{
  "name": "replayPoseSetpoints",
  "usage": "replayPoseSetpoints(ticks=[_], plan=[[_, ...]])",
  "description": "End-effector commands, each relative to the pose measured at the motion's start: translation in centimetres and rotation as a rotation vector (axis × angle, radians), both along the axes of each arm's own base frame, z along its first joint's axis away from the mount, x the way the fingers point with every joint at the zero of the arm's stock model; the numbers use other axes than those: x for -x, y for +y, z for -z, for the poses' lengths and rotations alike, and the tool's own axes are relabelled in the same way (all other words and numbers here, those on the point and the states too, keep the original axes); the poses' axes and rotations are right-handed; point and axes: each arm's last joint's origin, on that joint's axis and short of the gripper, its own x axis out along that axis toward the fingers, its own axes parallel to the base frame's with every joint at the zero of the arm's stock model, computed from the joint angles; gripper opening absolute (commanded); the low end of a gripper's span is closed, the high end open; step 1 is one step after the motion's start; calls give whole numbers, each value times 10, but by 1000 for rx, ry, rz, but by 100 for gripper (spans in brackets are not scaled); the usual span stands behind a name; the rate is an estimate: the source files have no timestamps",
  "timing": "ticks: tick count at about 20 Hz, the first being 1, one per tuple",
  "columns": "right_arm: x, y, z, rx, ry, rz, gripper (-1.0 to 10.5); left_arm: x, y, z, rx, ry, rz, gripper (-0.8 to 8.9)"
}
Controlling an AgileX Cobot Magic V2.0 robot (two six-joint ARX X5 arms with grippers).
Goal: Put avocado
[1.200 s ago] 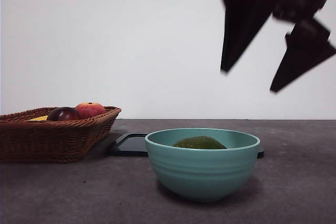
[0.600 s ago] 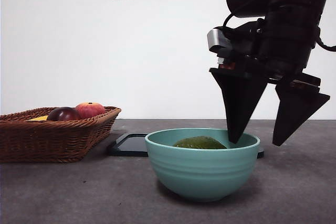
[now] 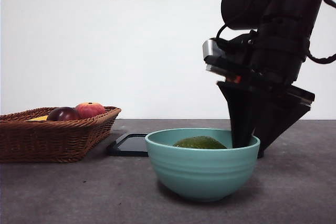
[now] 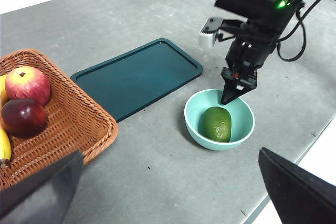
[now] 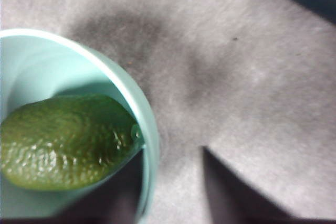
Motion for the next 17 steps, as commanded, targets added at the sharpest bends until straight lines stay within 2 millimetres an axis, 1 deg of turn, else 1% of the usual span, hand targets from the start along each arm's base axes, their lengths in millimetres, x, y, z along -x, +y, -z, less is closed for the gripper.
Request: replayPoseSetpoints(ticks=[1, 5, 7, 9, 11, 13, 16, 17], plan=[[-4, 5, 2, -10, 8, 4, 6, 0, 0, -3, 19, -10, 2, 561], [-5, 7, -1, -4, -2, 7, 6, 0, 0, -3, 18, -10, 2, 561], [-9, 9, -11, -10, -19, 23, 6, 0, 0, -3, 19, -10, 2, 561], [-17, 10, -28, 50, -85, 53, 6, 0, 0, -4, 19, -10, 2, 561], [-30, 10, -47, 56, -94, 67, 6, 0, 0, -4, 21, -12, 2, 561], [-51, 10, -63, 46, -115, 91, 6, 0, 0, -4, 21, -12, 2, 561], [-87, 13, -76, 38, -131, 130, 6, 0, 0, -4, 22, -11, 2, 561], [-98, 15, -77, 39, -131, 136, 6, 0, 0, -4, 25, -8, 0, 561]])
